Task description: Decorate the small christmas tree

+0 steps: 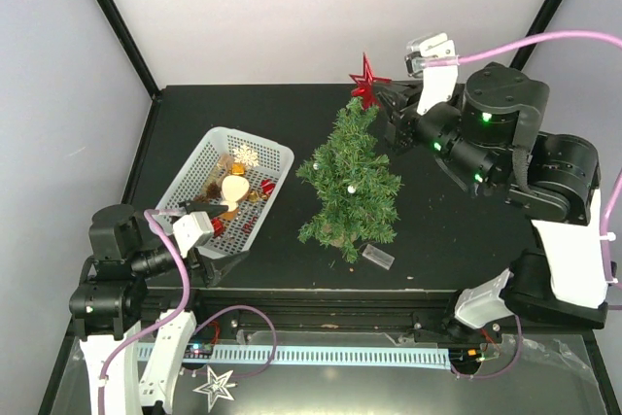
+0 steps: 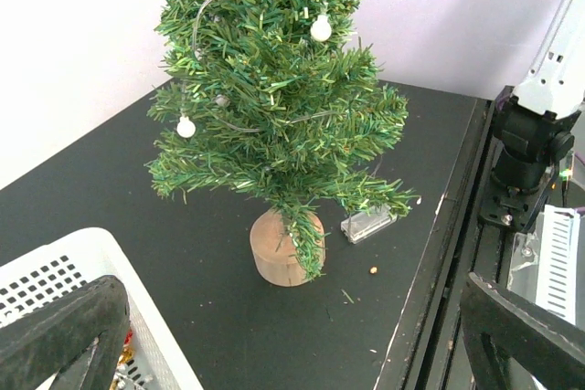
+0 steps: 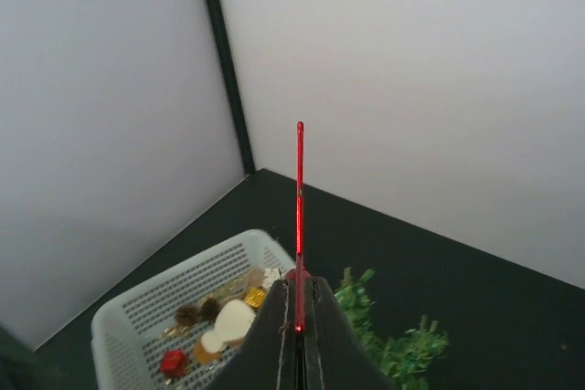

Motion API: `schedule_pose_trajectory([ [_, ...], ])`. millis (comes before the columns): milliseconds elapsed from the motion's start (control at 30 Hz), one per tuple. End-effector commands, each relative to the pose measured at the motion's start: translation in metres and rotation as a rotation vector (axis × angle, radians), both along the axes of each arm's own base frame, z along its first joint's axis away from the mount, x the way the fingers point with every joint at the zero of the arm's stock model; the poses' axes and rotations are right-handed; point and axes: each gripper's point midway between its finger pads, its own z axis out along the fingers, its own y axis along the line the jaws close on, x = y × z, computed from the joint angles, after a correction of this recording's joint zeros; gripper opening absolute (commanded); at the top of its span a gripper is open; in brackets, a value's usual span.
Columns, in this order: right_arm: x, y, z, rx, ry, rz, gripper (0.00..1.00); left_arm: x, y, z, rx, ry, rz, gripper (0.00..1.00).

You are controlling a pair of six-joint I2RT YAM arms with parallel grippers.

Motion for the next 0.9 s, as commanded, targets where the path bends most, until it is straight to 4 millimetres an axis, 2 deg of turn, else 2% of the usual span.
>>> schedule_pose_trajectory([
  [0, -0.024, 0.021, -0.019, -0.03, 0.072, 0.188, 0.01, 0.0, 0.0, 0.001, 0.003, -0.024, -0.001, 0.99],
  [67, -0.043, 0.035, -0.034, -0.061, 0.119, 0.323, 0.01, -0.001, -0.001, 0.002, -0.001, -0.022, -0.013, 0.99],
  [133, -0.064, 0.051, -0.062, -0.103, 0.186, 0.469, 0.01, -0.006, -0.004, 0.007, -0.007, -0.034, -0.047, 0.99],
  [267, -0.107, 0.075, -0.112, -0.172, 0.271, 0.687, 0.01, -0.024, -0.01, 0.028, 0.014, -0.127, -0.133, 0.99],
  [367, -0.134, 0.091, -0.144, -0.264, 0.306, 0.775, 0.01, -0.034, -0.014, 0.043, 0.004, -0.153, -0.188, 0.96],
  [400, -0.145, 0.097, -0.149, -0.28, 0.309, 0.813, 0.01, -0.036, -0.016, 0.047, -0.011, -0.144, -0.208, 0.94],
  [533, -0.164, 0.112, -0.16, -0.285, 0.315, 0.877, 0.01, -0.039, -0.021, 0.053, -0.08, -0.074, -0.293, 0.83],
  [733, -0.171, 0.122, -0.161, -0.24, 0.293, 0.906, 0.01, -0.039, -0.026, 0.046, -0.171, 0.085, -0.4, 0.52],
  [867, -0.173, 0.129, -0.172, -0.228, 0.296, 0.919, 0.01, -0.048, -0.031, 0.037, -0.184, 0.144, -0.476, 0.47],
])
